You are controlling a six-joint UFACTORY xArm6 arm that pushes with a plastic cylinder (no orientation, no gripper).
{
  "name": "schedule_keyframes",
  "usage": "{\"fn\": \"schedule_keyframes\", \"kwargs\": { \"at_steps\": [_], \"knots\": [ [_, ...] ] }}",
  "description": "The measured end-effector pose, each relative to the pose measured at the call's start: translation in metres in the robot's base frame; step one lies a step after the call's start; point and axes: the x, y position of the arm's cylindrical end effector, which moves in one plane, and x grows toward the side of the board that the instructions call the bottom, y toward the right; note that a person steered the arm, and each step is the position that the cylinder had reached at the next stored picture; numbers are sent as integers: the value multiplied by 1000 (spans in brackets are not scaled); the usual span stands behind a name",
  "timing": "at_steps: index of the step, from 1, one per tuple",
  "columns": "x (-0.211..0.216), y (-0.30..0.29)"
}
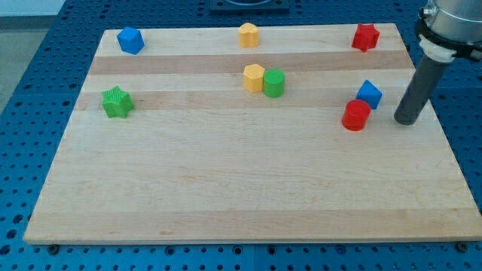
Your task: Push the red diagonal to the red star
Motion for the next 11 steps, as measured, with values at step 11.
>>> {"fn": "schedule_keyframes", "kwargs": {
  "at_steps": [11],
  "knots": [
    [-33,-191]
  ]
}}
